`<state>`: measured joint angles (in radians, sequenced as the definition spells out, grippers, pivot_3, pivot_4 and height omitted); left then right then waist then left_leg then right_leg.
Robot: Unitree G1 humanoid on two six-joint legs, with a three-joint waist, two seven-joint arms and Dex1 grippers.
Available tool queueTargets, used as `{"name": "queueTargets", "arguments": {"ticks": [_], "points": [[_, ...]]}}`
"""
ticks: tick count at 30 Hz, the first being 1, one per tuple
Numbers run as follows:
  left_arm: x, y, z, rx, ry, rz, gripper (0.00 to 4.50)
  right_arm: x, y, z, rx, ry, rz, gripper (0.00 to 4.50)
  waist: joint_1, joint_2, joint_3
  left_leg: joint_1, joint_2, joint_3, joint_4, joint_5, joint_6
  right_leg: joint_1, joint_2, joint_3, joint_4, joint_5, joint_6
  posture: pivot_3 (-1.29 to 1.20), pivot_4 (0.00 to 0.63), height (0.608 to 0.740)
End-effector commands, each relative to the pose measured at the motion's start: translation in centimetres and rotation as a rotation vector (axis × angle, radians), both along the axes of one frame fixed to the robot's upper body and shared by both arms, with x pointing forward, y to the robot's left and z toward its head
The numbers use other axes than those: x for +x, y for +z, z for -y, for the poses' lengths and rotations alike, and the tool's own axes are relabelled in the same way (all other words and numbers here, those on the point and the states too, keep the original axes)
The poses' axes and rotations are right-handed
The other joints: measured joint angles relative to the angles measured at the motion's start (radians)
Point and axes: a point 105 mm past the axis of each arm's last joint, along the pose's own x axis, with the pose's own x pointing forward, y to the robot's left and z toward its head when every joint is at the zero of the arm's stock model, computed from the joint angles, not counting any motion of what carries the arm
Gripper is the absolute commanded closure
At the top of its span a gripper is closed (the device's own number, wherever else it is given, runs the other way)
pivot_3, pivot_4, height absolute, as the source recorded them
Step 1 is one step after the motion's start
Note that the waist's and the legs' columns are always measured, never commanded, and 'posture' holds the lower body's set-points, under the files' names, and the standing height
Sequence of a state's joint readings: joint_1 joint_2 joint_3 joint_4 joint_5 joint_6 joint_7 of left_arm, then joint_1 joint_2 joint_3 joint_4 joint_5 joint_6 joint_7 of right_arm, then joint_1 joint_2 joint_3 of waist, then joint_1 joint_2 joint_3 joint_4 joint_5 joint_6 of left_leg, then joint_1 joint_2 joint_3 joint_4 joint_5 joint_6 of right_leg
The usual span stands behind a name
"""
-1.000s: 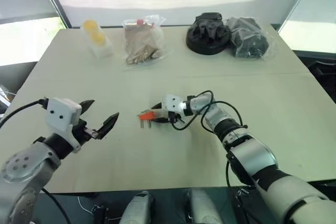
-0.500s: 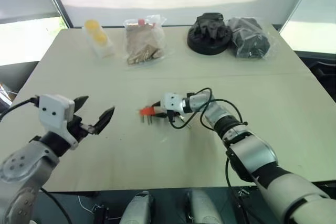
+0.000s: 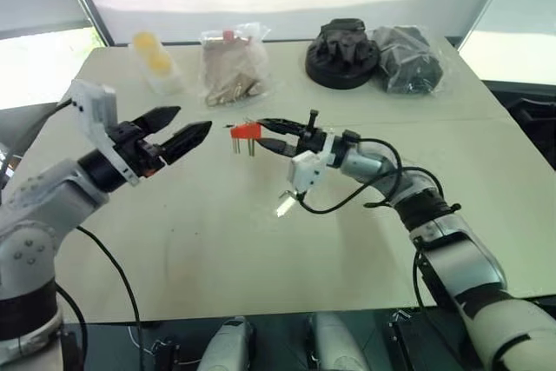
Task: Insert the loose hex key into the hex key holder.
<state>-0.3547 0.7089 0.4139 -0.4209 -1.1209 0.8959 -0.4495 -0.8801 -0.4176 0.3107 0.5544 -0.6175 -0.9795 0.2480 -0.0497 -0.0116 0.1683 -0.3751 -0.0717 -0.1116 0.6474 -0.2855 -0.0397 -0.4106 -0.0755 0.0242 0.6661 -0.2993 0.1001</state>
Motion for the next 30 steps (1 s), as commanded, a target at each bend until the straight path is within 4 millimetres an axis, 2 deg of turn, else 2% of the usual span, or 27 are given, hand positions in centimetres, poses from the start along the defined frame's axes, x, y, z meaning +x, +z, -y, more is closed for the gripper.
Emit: {"name": "queueTargets", "arguments": {"ticks": [1, 6, 14, 28, 30], "points": [[-0.7, 0.4, 1.1, 0.023, -0.12, -0.004, 0.0, -1.3, 2.6, -0.3, 0.072, 0.05, 0.094, 3.45, 0.001, 0.0, 0.0, 0.0, 0.0, 0.0, 0.0, 0.0, 0.0, 0.0, 0.0, 0.0, 0.0, 0.0, 0.0, 0.0, 0.15, 0.74], [-0.5, -0.4, 2.1, 0.078, -0.175, -0.002, 0.0, -2.2, 3.6, -0.7, 0.084, 0.079, 0.112, 3.45, 0.006, 0.0, 0.0, 0.0, 0.0, 0.0, 0.0, 0.0, 0.0, 0.001, 0.0, 0.0, -0.001, 0.0, 0.0, 0.0, 0.15, 0.74], [0.4, -0.4, 2.7, 0.077, -0.184, 0.026, 0.0, -3.0, 3.3, -0.8, 0.066, 0.108, 0.109, 3.45, 0.004, 0.0, 0.0, 0.0, 0.0, -0.001, 0.0, 0.0, 0.0, 0.001, 0.0, 0.0, -0.001, 0.0, 0.0, 0.0, 0.15, 0.74], [0.8, 0.0, 3.4, 0.047, -0.185, 0.06, 0.0, -3.0, 3.3, -0.7, 0.053, 0.098, 0.101, 3.45, 0.006, 0.0, 0.0, 0.0, 0.0, -0.001, 0.0, 0.0, 0.0, 0.001, -0.001, 0.0, -0.001, 0.0, 0.0, 0.0, 0.15, 0.74], [0.9, 0.0, 3.6, 0.038, -0.185, 0.067, 0.54, -3.0, 3.2, -0.6, 0.05, 0.095, 0.099, 3.45, 0.006, 0.0, 0.0, 0.0, 0.0, -0.001, 0.0, 0.0, 0.0, 0.001, -0.001, 0.0, -0.001, 0.0, 0.0, 0.0, 0.15, 0.74]]}}
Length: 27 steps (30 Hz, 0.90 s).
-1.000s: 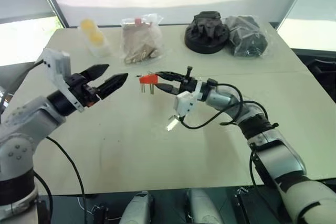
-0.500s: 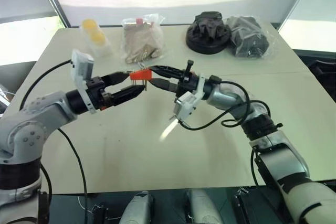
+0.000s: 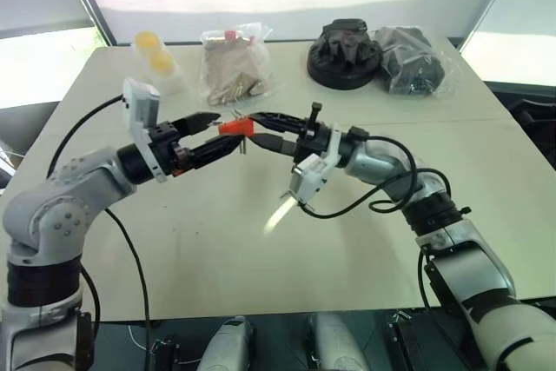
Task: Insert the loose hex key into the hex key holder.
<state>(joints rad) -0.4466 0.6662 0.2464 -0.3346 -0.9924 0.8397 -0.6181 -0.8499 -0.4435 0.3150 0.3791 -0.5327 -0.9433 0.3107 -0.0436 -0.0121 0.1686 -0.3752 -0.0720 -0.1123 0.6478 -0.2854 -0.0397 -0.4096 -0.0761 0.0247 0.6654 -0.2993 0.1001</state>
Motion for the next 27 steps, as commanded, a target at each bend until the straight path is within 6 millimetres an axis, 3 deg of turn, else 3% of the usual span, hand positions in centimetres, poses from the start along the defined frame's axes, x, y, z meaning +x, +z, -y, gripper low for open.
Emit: {"name": "queueTargets", "arguments": {"ticks": [1, 8, 21, 27], "points": [[-0.2, 1.2, 0.5, -0.011, -0.01, 0.062, 0.82, -0.8, 1.2, -0.1, 0.032, 0.03, 0.034, 3.45, 0.0, 0.0, 0.0, 0.0, 0.0, 0.0, 0.0, 0.0, 0.0, 0.0, 0.0, 0.0, 0.0, 0.0, 0.0, 0.0, 0.15, 0.74], [0.0, 1.0, 1.8, -0.049, -0.038, 0.059, 4.44, -1.4, 0.6, -0.1, 0.024, 0.04, 0.015, 3.45, 0.001, 0.0, 0.0, 0.0, 0.0, 0.0, 0.0, 0.0, 0.0, 0.0, 0.0, 0.0, 0.0, 0.0, 0.0, 0.0, 0.15, 0.74], [0.3, 0.7, 2.6, -0.036, -0.036, 0.062, 4.44, -1.4, 0.3, -0.1, 0.01, 0.036, -0.009, 3.45, 0.0, 0.0, 0.0, 0.0, 0.0, 0.0, 0.0, 0.0, 0.0, 0.0, 0.0, 0.0, 0.0, 0.0, 0.0, 0.0, 0.15, 0.74], [0.3, 0.7, 2.4, -0.027, -0.015, 0.072, 4.5, -1.3, -0.3, -0.2, 0.014, 0.027, -0.072, 0.43, 0.0, 0.0, 0.0, 0.0, 0.0, 0.0, 0.0, 0.0, 0.0, 0.0, 0.0, 0.0, 0.0, 0.0, 0.0, 0.0, 0.15, 0.74]]}}
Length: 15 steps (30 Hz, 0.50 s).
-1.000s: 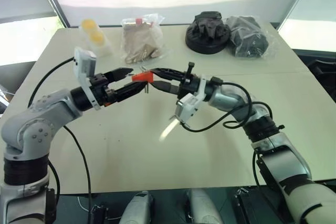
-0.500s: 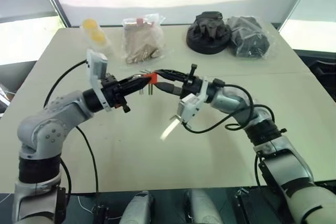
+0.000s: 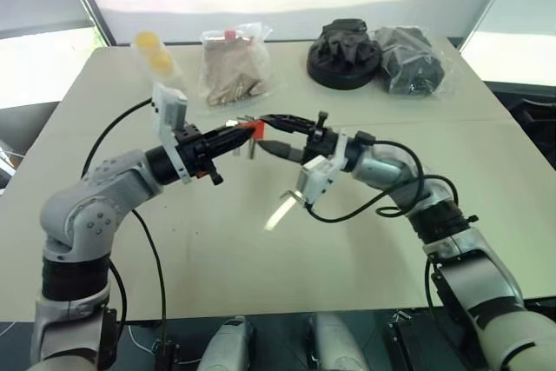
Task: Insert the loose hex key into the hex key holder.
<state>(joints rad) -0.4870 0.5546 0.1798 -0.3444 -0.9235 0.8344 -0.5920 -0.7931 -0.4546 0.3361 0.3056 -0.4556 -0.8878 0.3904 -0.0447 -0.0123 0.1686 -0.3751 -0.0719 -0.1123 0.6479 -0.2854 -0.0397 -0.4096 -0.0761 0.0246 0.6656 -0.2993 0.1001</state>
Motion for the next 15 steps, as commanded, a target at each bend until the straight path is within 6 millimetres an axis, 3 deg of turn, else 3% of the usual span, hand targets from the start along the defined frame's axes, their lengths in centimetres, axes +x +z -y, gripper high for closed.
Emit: {"name": "queueTargets", "arguments": {"ticks": [1, 6, 10, 15], "points": [[-0.2, 1.1, -0.3, -0.002, 0.027, 0.067, 4.5, -0.5, 0.4, -0.1, 0.029, 0.012, -0.011, 0.02, 0.002, 0.0, 0.0, 0.0, 0.0, 0.0, 0.0, 0.0, 0.0, 0.0, 0.0, 0.0, 0.0, 0.0, 0.0, 0.0, 0.15, 0.74], [-0.6, 1.1, -1.2, 0.011, 0.084, 0.093, 4.5, 2.0, -1.0, 2.0, 0.074, -0.129, -0.3, 0.02, 0.005, 0.0, 0.0, 0.0, 0.0, 0.0, 0.001, 0.0, 0.0, 0.001, -0.001, 0.0, 0.0, 0.0, 0.0, 0.0, 0.15, 0.74], [-1.5, 1.8, -2.1, 0.057, 0.149, 0.164, 4.5, 4.9, -2.1, 4.6, 0.122, -0.285, -0.837, 0.02, 0.003, 0.0, 0.0, 0.0, 0.0, 0.0, 0.001, 0.0, 0.0, 0.001, -0.001, 0.0, 0.0, 0.0, 0.0, 0.0, 0.15, 0.74], [-2.5, 2.5, -2.7, 0.067, 0.212, 0.222, 4.5, 3.6, -3.7, 5.7, -0.065, -0.358, -1.262, 0.02, 0.005, 0.0, 0.0, -0.001, 0.0, -0.001, 0.0, -0.001, 0.001, 0.001, -0.001, 0.0, -0.001, 0.0, 0.0, 0.0, 0.15, 0.74]]}}
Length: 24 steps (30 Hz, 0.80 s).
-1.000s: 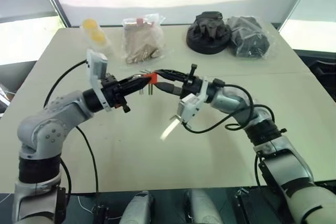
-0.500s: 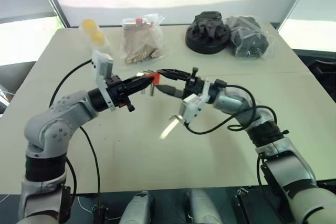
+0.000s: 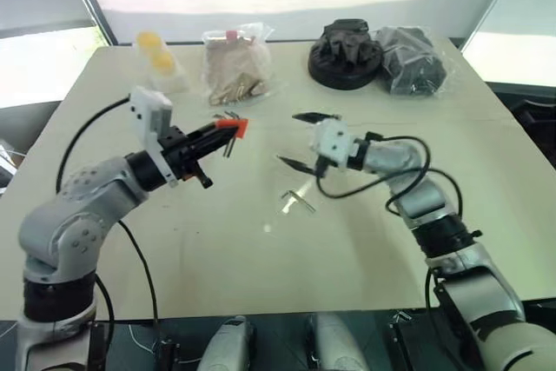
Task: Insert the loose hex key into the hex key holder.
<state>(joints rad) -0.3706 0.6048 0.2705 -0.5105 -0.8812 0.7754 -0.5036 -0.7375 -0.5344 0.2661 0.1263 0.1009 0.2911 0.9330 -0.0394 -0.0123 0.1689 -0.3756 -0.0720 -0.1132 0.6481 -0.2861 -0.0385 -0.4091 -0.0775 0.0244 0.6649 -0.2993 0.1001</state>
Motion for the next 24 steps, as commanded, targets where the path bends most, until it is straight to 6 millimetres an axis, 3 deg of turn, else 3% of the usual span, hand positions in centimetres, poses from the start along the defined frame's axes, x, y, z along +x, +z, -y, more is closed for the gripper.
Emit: {"name": "queueTargets", "arguments": {"ticks": [1, 6, 17, 24], "points": [[-1.2, 1.4, -0.4, 0.016, 0.042, 0.096, 4.5, -1.8, 0.5, -0.3, -0.056, 0.055, -0.2, 0.02, 0.0, 0.0, 0.0, 0.0, 0.0, 0.0, 0.0, 0.0, 0.0, 0.0, 0.0, 0.0, 0.0, 0.0, 0.0, 0.0, 0.15, 0.74], [-1.7, 1.1, -0.8, 0.002, 0.091, 0.096, 4.5, -3.7, -2.3, 0.4, -0.225, 0.072, -0.358, 0.02, 0.006, 0.0, 0.0, 0.0, 0.0, 0.0, 0.0, -0.002, 0.003, 0.0, 0.0, 0.0, -0.001, 0.0, 0.0, 0.0, 0.15, 0.74], [-2.1, 1.2, -1.0, -0.023, 0.146, 0.11, 4.5, -1.8, -6.0, -0.7, -0.294, -0.032, -0.288, 0.02, 0.026, 0.0, 0.0, -0.001, 0.0, 0.001, 0.0, 0.0, 0.0, -0.001, -0.001, 0.0, -0.001, 0.0, 0.0, 0.0, 0.15, 0.74], [-2.4, 1.0, -0.9, -0.016, 0.15, 0.105, 4.5, -1.4, -7.5, -0.3, -0.323, -0.046, -0.28, 0.02, 0.023, -0.001, 0.0, 0.0, 0.0, 0.001, 0.0, 0.0, 0.0, 0.0, 0.0, 0.0, -0.001, 0.0, 0.0, 0.0, 0.15, 0.74]]}}
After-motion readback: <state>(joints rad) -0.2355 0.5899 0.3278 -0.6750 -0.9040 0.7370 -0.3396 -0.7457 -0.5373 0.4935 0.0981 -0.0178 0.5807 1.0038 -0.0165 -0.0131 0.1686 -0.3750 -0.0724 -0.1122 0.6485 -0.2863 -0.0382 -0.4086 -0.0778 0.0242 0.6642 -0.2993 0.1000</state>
